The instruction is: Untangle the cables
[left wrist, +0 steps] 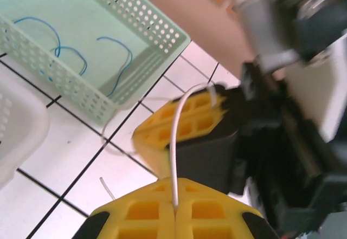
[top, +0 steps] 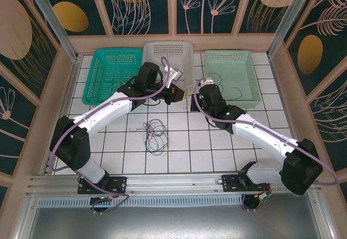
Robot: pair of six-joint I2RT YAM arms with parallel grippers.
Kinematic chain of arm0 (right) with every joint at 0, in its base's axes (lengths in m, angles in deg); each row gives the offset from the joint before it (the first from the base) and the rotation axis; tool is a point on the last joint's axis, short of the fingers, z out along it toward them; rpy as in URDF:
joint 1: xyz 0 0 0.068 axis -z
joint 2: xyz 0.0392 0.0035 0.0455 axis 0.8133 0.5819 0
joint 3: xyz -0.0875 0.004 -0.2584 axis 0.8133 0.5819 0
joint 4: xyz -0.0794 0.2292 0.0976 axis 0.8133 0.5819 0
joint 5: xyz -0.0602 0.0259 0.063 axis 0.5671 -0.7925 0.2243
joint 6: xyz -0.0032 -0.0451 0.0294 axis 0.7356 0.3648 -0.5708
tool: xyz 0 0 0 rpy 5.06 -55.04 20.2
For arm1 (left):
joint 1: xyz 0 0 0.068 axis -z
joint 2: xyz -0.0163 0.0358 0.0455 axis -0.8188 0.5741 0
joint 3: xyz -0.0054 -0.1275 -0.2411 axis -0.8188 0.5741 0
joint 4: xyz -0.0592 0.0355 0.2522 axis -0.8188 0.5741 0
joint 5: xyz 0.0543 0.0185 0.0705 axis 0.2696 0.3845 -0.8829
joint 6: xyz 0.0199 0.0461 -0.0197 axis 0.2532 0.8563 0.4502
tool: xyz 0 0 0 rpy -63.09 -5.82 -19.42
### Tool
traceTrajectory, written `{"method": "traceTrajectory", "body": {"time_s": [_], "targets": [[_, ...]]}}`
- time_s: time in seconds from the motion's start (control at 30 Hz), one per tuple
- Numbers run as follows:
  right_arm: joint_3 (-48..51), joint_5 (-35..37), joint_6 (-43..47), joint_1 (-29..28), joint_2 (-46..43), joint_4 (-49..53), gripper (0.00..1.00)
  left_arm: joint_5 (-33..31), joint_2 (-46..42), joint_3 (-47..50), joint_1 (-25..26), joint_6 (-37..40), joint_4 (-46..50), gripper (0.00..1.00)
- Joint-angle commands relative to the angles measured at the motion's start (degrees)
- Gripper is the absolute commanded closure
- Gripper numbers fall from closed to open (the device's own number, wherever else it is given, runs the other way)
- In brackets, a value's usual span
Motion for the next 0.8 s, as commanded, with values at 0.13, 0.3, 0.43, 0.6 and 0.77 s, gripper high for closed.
{"method": "traceTrajectory", "body": {"time_s": [0.13, 0.3, 0.43, 0.6, 0.77], "targets": [[2.2, 9.8, 7.7, -0.4, -5.5, 0.3, 0.98, -0.2, 1.8, -1.4, 0.2, 3.0, 8.8, 1.0], [2.5, 9.1, 10.3, -0.4, -6.2, -0.7, 0.9, 1.3, 1.9, -0.6, 0.2, 1.7, 8.2, 1.0], [1.8, 7.3, 10.7, -0.5, -5.1, -0.9, 0.8, 2.9, 1.7, -0.9, 0.2, 1.0, 7.8, 1.0], [1.6, 10.8, 9.0, -0.3, -5.5, -1.1, 0.44, 2.5, 1.6, -2.7, 0.0, -0.4, 8.8, 1.0], [2.0, 11.5, 6.8, 0.3, -8.5, -1.1, 0.26, -2.3, 1.0, -8.9, -2.9, -3.7, 12.0, 1.0]]}}
